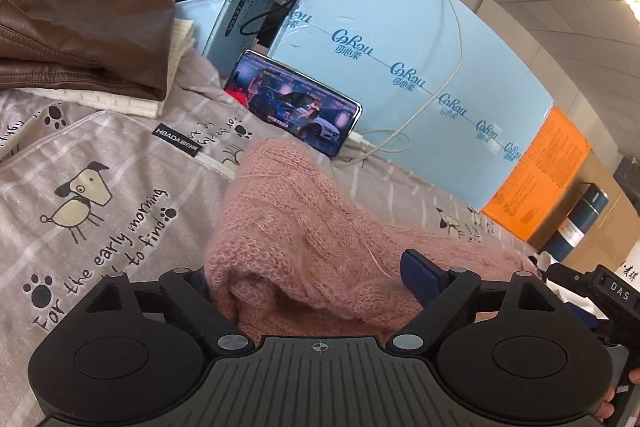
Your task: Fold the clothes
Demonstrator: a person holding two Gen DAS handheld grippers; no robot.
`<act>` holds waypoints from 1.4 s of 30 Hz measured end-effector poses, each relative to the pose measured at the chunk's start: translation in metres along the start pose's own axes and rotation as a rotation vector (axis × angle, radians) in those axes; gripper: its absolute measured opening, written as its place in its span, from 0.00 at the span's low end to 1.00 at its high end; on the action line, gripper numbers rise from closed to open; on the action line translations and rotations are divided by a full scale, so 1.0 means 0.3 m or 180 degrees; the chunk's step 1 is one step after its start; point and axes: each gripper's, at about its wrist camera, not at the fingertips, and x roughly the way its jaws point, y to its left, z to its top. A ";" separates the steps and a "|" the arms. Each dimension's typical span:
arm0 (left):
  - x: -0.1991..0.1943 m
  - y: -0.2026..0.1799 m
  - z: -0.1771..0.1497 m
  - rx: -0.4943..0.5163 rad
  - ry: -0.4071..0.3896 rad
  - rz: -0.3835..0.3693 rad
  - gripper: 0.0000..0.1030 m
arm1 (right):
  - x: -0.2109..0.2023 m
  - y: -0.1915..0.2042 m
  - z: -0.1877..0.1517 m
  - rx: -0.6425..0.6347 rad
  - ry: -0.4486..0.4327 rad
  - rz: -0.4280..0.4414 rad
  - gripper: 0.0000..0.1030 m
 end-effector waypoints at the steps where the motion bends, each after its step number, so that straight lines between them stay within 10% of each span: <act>1: -0.011 -0.004 0.002 -0.0012 -0.0060 -0.0109 0.83 | -0.002 0.000 0.000 0.0006 -0.0003 0.0012 0.92; 7: -0.021 -0.118 0.000 0.0496 -0.0230 -0.0231 0.33 | -0.016 0.003 0.001 0.0034 -0.0026 0.0108 0.92; 17: -0.063 -0.414 -0.119 0.1903 -0.0668 -0.0600 0.31 | -0.041 -0.032 0.007 0.0733 0.0444 0.1850 0.93; 23: -0.029 -0.462 -0.177 0.2259 -0.0516 -0.0889 0.32 | -0.025 -0.005 -0.003 0.0810 0.0660 0.2142 0.92; 28: -0.010 -0.436 -0.159 0.2120 -0.0339 -0.1210 0.40 | -0.008 0.015 -0.017 0.0762 0.0777 0.2146 0.90; 33: 0.008 -0.431 -0.152 0.2049 -0.0040 -0.1653 0.78 | 0.016 0.019 -0.027 0.0798 0.0839 0.2074 0.89; 42: -0.039 -0.334 -0.108 0.1402 -0.0434 -0.1250 0.97 | 0.045 0.024 -0.042 0.0827 0.0928 0.1621 0.43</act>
